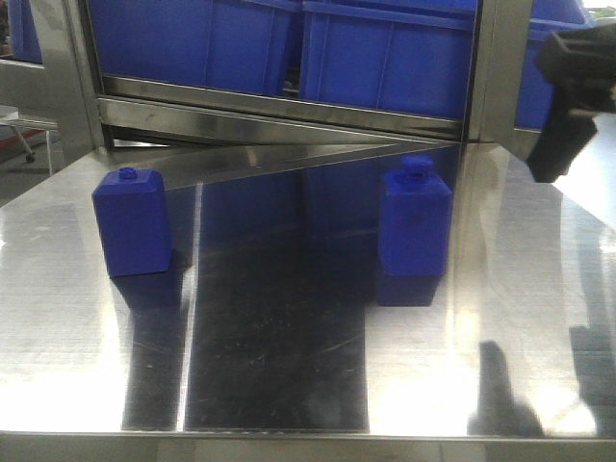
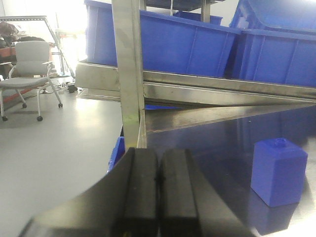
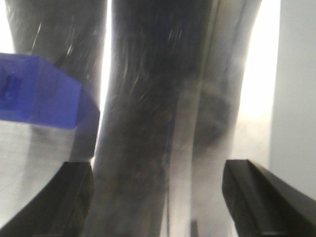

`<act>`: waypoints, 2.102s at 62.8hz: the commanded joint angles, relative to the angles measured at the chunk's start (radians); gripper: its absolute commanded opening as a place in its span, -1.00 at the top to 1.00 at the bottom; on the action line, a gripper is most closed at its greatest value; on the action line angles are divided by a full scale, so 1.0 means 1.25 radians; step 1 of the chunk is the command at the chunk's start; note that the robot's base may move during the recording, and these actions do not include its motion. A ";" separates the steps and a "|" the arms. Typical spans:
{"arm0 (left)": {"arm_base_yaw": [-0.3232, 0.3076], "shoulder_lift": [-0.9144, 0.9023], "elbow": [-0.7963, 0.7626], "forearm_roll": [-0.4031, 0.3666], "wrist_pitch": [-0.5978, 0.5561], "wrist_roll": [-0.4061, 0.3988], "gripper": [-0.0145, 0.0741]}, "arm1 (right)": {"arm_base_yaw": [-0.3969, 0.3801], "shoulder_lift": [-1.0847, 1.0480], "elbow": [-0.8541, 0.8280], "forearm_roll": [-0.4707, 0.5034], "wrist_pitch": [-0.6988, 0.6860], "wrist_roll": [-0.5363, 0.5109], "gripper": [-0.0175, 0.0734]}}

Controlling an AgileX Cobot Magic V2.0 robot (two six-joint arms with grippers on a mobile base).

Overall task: Pick and sort blue part to right shelf
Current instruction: 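Move the right gripper down over the blue block in front of it, then close the right gripper on the blue block and lift it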

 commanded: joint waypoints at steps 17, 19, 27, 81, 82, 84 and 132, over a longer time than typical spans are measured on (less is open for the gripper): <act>-0.006 -0.017 0.018 0.001 -0.069 -0.006 0.37 | 0.072 0.181 -0.347 0.022 0.317 0.119 -0.75; -0.006 -0.017 0.018 0.001 -0.069 -0.006 0.37 | 0.079 0.200 -0.375 0.022 0.324 0.135 -0.75; -0.006 -0.017 0.018 0.001 -0.069 -0.006 0.37 | 0.111 0.256 -0.454 0.022 0.336 0.159 -0.76; -0.006 -0.017 0.018 0.001 -0.069 -0.006 0.37 | 0.166 0.419 -0.547 -0.029 0.334 0.227 -0.76; -0.006 -0.017 0.018 0.001 -0.069 -0.006 0.37 | 0.166 0.419 -0.547 -0.030 0.334 0.227 -0.76; -0.006 -0.017 0.018 0.001 -0.069 -0.006 0.37 | 0.166 0.421 -0.547 -0.032 0.334 0.227 -0.76; -0.006 -0.017 0.018 0.001 -0.069 -0.006 0.37 | 0.176 0.460 -0.543 -0.026 0.307 0.224 -0.75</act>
